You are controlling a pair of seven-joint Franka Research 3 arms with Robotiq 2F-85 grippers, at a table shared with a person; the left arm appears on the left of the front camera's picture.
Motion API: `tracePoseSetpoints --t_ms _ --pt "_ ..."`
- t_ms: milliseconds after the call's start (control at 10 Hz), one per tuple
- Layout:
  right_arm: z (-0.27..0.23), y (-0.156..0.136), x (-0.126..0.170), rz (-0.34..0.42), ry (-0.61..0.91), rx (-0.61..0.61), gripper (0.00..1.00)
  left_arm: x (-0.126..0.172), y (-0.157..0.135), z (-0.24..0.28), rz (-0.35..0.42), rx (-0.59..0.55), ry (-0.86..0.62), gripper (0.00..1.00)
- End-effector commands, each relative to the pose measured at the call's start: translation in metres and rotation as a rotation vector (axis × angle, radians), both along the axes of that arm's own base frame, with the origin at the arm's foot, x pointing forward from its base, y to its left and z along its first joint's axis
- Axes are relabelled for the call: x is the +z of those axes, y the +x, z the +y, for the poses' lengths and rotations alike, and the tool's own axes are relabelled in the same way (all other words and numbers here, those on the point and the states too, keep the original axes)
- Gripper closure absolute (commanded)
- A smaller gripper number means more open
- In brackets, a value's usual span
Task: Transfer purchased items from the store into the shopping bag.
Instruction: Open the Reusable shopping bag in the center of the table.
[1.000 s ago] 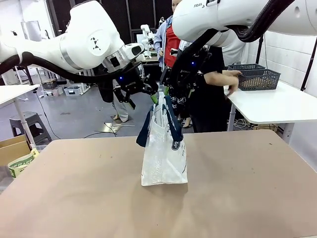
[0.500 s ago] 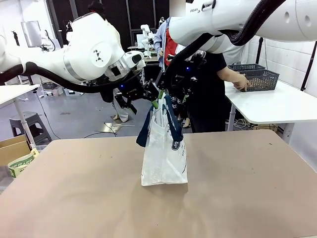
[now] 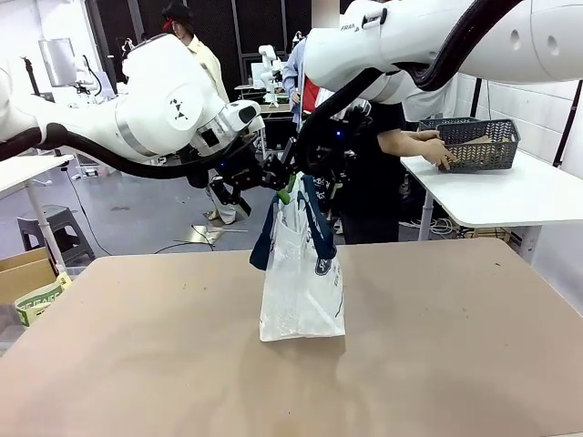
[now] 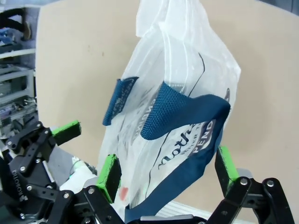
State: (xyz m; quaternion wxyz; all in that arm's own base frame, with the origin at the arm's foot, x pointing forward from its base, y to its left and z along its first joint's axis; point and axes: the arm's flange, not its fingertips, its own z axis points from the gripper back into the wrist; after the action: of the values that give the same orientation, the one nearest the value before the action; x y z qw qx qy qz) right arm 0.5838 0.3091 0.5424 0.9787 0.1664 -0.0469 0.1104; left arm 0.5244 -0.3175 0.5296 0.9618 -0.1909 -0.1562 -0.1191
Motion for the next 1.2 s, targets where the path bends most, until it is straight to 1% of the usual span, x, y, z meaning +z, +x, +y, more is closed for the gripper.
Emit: tracePoseSetpoints --t_ms 0,300,400,500,600,900,1000,1100 --pt "0.007 0.008 0.001 0.048 -0.039 -0.017 0.00 -0.002 -0.004 0.010 -0.013 -0.008 -0.024 0.00" --pt "0.008 0.008 -0.006 0.090 -0.101 -0.032 0.00 -0.004 0.000 0.007 0.019 0.002 -0.012 0.00" --pt "0.009 0.008 -0.009 0.092 -0.111 -0.011 0.00 -0.005 0.001 0.004 0.012 -0.003 -0.010 0.00" --pt "0.010 0.006 -0.013 0.065 -0.131 0.028 0.06 -0.003 0.001 0.002 -0.020 -0.015 0.016 0.19" --pt "0.010 0.004 -0.015 0.062 -0.127 0.053 0.26 -0.002 0.001 0.001 -0.051 -0.016 0.026 0.38" --pt "0.011 0.005 -0.019 0.076 -0.117 0.058 0.85 -0.002 0.000 -0.001 -0.049 -0.015 0.035 0.96" --pt "0.011 0.004 -0.018 0.074 -0.118 0.057 1.00 -0.001 0.000 -0.001 -0.049 -0.015 0.036 1.00" --pt "0.010 0.004 -0.018 0.072 -0.115 0.058 1.00 -0.001 -0.001 -0.001 -0.051 -0.012 0.039 1.00"
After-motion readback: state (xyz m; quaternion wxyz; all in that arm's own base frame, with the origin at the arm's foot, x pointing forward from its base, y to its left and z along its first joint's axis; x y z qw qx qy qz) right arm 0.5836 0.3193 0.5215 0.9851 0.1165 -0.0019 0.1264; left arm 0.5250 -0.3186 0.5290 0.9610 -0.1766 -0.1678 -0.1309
